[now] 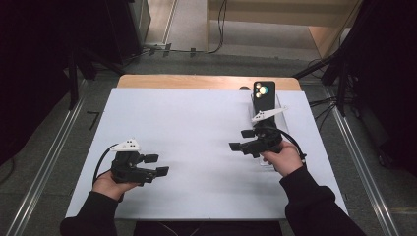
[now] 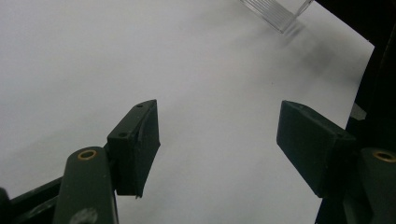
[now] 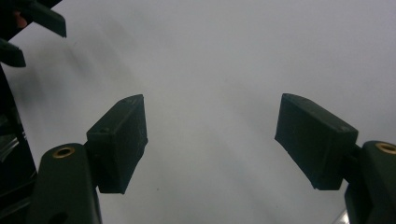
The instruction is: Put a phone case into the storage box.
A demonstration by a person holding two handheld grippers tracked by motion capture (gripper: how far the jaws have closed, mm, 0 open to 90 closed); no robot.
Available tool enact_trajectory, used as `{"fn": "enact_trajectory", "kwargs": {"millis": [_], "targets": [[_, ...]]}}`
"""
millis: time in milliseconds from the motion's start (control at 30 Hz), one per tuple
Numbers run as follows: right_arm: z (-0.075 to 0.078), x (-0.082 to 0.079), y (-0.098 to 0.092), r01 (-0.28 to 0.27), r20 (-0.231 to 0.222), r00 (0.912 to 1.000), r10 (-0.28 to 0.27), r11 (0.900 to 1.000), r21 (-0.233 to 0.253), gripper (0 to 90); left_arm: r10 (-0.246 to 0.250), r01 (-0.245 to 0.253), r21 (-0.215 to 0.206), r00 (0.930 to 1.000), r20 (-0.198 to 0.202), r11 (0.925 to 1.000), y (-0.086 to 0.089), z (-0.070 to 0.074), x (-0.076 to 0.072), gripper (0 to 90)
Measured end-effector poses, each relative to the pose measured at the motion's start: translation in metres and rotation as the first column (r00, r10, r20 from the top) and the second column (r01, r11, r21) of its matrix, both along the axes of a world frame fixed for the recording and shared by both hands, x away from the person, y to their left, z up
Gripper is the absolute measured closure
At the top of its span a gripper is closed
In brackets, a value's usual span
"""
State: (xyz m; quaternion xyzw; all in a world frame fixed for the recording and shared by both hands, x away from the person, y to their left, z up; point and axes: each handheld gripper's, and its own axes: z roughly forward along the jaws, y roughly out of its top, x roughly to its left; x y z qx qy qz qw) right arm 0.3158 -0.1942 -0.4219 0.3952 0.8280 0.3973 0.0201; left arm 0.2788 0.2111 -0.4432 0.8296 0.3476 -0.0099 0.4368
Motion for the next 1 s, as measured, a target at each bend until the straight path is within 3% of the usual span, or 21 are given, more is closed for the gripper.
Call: {"fn": "enact_trajectory", "kwargs": {"millis": [233,500,833,1000], "targets": [[-0.008,-0.017,-0.001,-0.04,0.025,0.9989,0.041,0.999,-0.012,23.9,-0.012,0.012,-0.006,0.9999,-0.003,0.9999,-0.002,-0.001,-0.002,30.2],[-0.019,-0.035,-0.008,-0.073,-0.008,0.9973,0.073,0.997,-0.014,23.9,-0.013,0.013,-0.01,0.9999,-0.008,0.9999,-0.001,-0.002,-0.005,30.1],[-0.033,-0.052,-0.018,-0.109,-0.026,0.9939,0.107,0.992,-0.058,23.8,-0.028,0.028,-0.013,0.9995,-0.012,0.9995,-0.001,-0.004,-0.008,30.1],[-0.037,-0.058,-0.026,-0.108,-0.045,0.9934,0.105,0.993,-0.05,23.8,-0.031,0.031,-0.016,0.9993,-0.02,0.9994,-0.002,-0.006,-0.01,30.1]]}}
